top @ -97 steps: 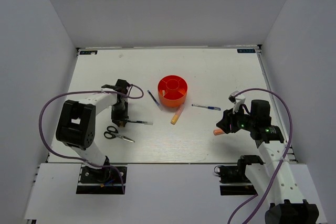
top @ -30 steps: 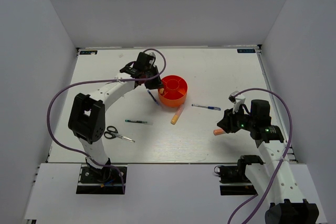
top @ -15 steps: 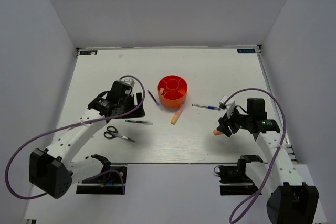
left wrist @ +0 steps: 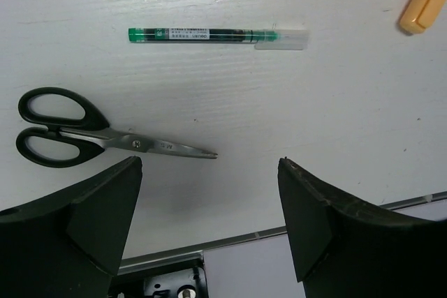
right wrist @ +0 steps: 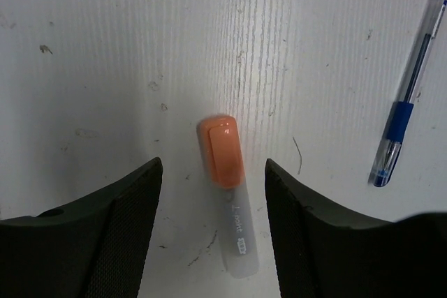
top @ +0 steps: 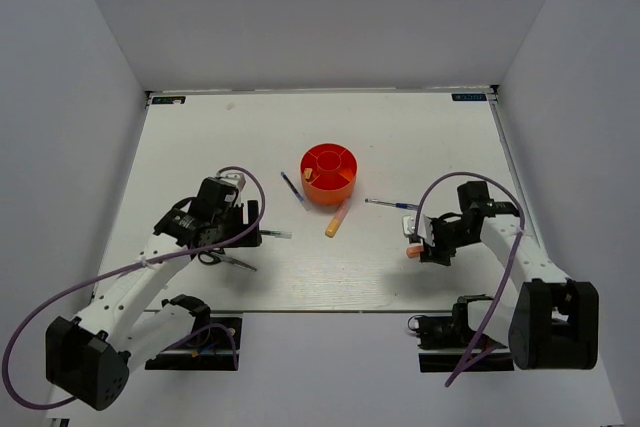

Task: Sort the stationery into containers
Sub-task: Pick up the pen from the center of the board.

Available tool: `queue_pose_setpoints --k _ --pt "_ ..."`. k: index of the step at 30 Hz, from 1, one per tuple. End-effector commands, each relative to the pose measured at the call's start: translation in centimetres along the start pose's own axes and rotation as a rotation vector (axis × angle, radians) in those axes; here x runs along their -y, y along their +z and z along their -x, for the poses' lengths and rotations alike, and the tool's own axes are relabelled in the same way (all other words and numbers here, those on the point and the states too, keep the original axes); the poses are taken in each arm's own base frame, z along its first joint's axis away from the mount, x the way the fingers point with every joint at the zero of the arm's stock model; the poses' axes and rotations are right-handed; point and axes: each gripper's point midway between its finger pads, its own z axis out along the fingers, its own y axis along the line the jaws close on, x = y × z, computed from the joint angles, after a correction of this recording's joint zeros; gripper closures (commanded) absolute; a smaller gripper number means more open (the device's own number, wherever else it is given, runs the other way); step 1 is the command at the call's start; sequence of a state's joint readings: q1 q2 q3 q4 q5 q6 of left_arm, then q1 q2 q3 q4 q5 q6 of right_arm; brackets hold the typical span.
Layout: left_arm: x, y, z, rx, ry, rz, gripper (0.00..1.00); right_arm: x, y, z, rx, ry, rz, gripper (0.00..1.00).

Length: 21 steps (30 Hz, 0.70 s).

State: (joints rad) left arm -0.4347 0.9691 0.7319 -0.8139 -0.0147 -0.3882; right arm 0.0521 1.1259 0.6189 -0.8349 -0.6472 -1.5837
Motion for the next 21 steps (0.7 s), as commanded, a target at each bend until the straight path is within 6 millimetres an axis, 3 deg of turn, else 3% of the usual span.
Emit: queue_pose_setpoints --k 1,14,21 --pt "0.1 -0.7 0.4 0.043 0.031 -0.025 0.11 1.3 -0.2 0.3 0.008 -0.137 0.021 0.37" --pt "0.2 -1.0 0.7 0.073 0.035 -0.039 0.11 1.4 1.6 -3.2 -0.081 -0.039 0.118 0.39" --pt "0.1 -0.7 0.5 0.059 0.035 -0.033 0.11 0.5 1.7 -4.8 -0.139 -0.003 0.234 0.56"
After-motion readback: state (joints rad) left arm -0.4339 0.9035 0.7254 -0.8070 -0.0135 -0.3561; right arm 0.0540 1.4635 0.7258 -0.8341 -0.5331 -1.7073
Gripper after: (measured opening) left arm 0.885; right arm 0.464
